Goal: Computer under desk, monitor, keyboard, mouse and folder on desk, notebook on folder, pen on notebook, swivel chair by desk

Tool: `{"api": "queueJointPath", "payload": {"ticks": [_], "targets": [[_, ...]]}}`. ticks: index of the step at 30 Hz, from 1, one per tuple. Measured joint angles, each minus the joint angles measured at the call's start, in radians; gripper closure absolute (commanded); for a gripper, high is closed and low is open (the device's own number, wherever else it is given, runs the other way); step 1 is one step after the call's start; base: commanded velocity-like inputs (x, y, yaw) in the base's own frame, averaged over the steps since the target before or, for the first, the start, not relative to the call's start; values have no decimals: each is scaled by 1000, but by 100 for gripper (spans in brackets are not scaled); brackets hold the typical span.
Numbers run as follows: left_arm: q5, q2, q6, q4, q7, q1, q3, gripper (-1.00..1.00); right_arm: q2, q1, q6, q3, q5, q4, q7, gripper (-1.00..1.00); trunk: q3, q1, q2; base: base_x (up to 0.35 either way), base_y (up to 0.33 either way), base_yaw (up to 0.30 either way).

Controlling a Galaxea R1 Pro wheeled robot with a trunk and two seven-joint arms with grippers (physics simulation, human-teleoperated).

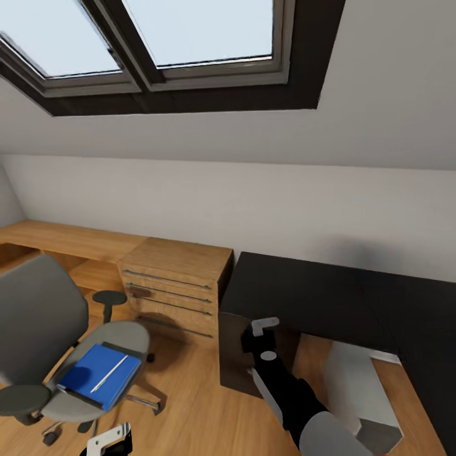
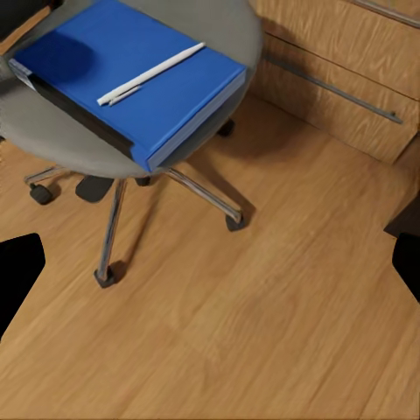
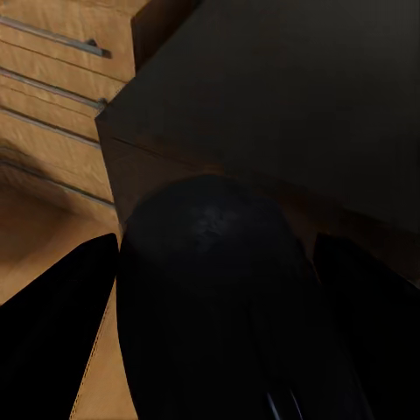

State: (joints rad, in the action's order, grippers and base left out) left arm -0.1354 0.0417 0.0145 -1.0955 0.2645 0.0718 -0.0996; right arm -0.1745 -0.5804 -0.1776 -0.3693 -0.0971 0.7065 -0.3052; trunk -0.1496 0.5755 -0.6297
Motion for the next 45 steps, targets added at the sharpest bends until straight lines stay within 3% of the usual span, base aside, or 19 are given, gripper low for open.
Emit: {"api": "queueJointPath", "payload": {"ticks": [10, 14, 24, 31, 35, 36, 37, 45], "targets": [[3, 4, -2, 11, 3, 0, 2, -100, 0, 2, 6, -3, 0, -3, 6, 100, -1, 0, 0, 116, 3, 243], [4, 5, -2, 11, 3, 0, 5, -100, 0, 4, 78, -5, 0, -6, 47, 100, -2, 0, 0, 282, 0, 45], [5, 6, -2, 11, 3, 0, 7, -100, 0, 5, 97, -2, 3, -8, 61, 100, -2, 0, 0, 325, 0, 3], [3, 7, 0, 8, 2, 1, 7, -100, 0, 4, 97, 5, 0, -100, 73, 100, -2, 0, 0, 328, 0, 0], [3, 7, 7, -1, 0, 4, 7, -100, 0, 0, 95, 55, -2, -126, 124, 100, -2, 0, 0, 328, 0, 0], [3, 7, 9, -20, 0, 12, 8, -100, 0, -5, 96, 104, -3, -172, 152, 100, -2, 0, 0, 326, 0, 0], [3, 7, 9, -24, 0, 18, 8, -100, 1, -9, 97, 115, -3, -185, 163, 100, -2, 0, 0, 320, 0, 0], [3, 8, 9, -57, 0, 39, 9, -100, 19, -19, 97, 127, -24, -203, 184, 100, -2, 0, 0, 277, 0, 0]]}}
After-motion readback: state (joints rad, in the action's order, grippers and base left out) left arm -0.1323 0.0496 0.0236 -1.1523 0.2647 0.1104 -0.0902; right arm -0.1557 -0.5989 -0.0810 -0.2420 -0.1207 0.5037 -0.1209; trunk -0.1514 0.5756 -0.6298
